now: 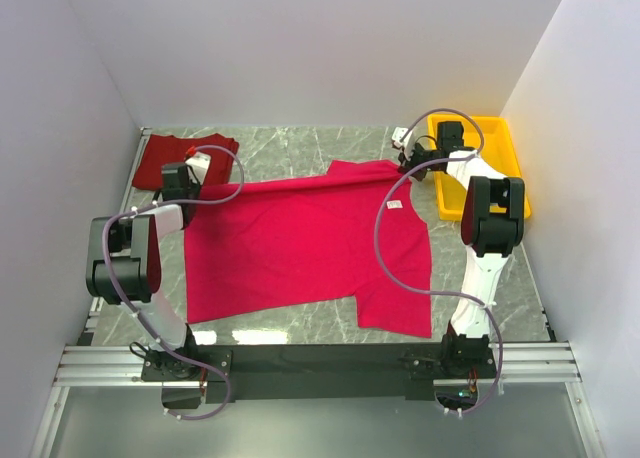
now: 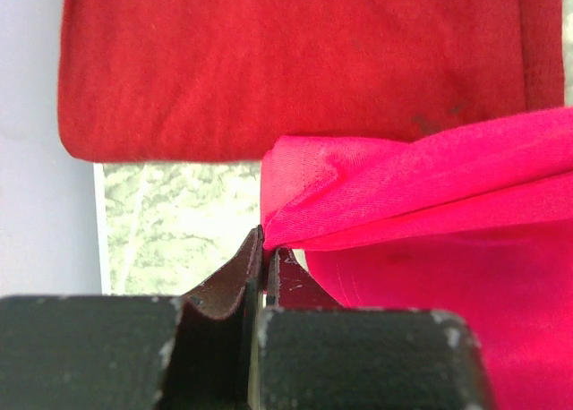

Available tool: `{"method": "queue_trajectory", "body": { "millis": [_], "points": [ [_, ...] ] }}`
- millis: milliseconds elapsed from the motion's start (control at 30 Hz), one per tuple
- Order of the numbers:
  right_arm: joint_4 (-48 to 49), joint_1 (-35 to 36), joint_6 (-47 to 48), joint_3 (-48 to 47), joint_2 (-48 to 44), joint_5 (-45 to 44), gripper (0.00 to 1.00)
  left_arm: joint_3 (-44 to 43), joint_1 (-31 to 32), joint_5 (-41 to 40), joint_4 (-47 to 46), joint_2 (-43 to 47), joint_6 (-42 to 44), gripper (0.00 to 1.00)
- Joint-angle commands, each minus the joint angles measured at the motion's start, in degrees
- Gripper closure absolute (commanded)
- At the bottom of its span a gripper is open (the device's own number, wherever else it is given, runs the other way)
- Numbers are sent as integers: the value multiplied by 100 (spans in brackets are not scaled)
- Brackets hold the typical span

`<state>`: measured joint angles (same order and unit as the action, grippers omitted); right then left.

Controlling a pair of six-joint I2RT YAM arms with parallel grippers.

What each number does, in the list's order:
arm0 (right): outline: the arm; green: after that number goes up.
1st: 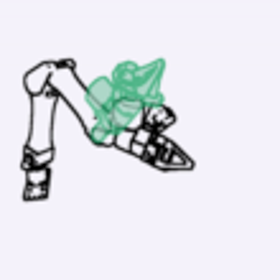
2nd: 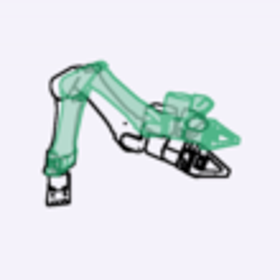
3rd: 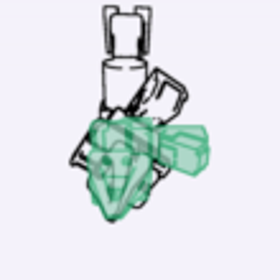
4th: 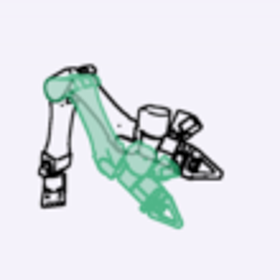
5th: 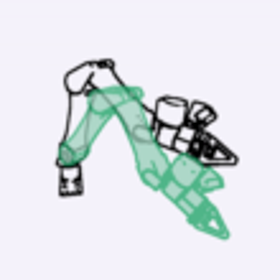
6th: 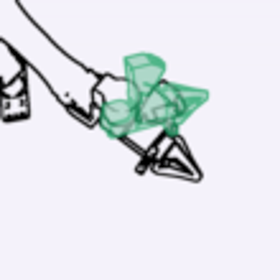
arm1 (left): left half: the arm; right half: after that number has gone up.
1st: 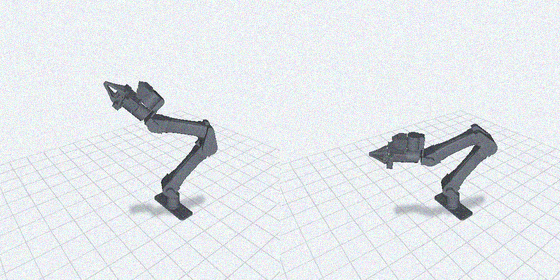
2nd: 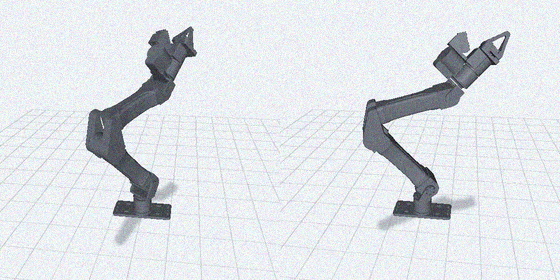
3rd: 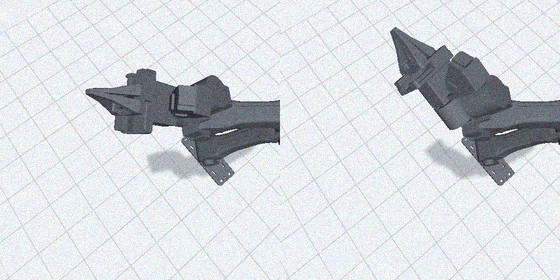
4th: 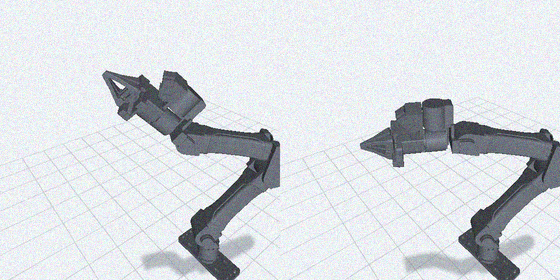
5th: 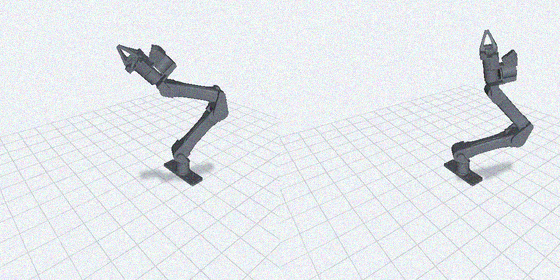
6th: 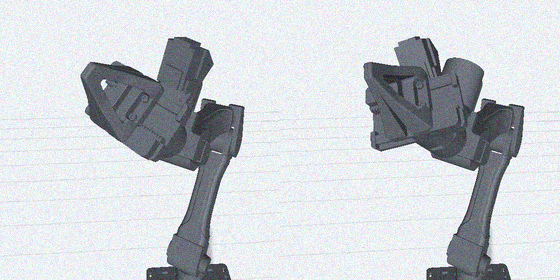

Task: Fold and stack the t-shirts
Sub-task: Fold the tshirt

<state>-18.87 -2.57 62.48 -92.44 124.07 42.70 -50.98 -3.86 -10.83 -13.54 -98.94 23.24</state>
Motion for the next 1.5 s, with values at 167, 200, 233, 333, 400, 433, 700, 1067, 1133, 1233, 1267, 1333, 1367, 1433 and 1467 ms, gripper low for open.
{"method": "queue_trajectory", "body": {
  "millis": [167,200,233,333,400,433,700,1067,1133,1233,1267,1333,1367,1433,1467],
  "points": [
    [-125,-147,159,33,-480,-25,100,106,-27,-271,-114,243,75,99],
    [-125,-147,168,51,-480,-42,100,97,-10,-271,-114,234,75,99],
    [-117,-156,160,68,-480,-42,100,97,-18,-271,-105,226,66,99],
    [-143,-156,177,77,-472,-34,100,36,-18,-279,-44,147,75,99],
    [-134,-156,177,86,-489,-42,100,1,-19,-271,0,77,75,99],
    [-134,-156,186,95,-480,-51,100,-52,-19,-271,1,59,66,99],
    [-152,-156,221,130,-463,-69,100,-228,-10,-253,106,-108,75,98],
    [-494,-156,484,95,-524,-130,63,-211,-18,-332,325,66,-136,42],
    [-494,-209,423,121,-655,-69,53,-114,-19,-367,378,382,-294,26],
    [-556,-262,221,-1,-761,19,49,9,-27,-359,431,761,-513,12],
    [-600,-262,169,-63,-770,19,49,1,-27,-324,536,997,-575,12],
    [-793,-253,-86,-326,-770,176,48,0,-45,-279,633,1331,-803,12],
    [-898,-227,-200,-449,-736,212,47,9,-45,-201,659,1437,-908,12],
    [-1083,-105,-875,-870,-604,213,45,36,-89,-121,721,1735,-1365,11],
    [-1188,-25,-1165,-1072,-490,152,44,18,-115,-95,782,1807,-1549,10]
  ]
}}
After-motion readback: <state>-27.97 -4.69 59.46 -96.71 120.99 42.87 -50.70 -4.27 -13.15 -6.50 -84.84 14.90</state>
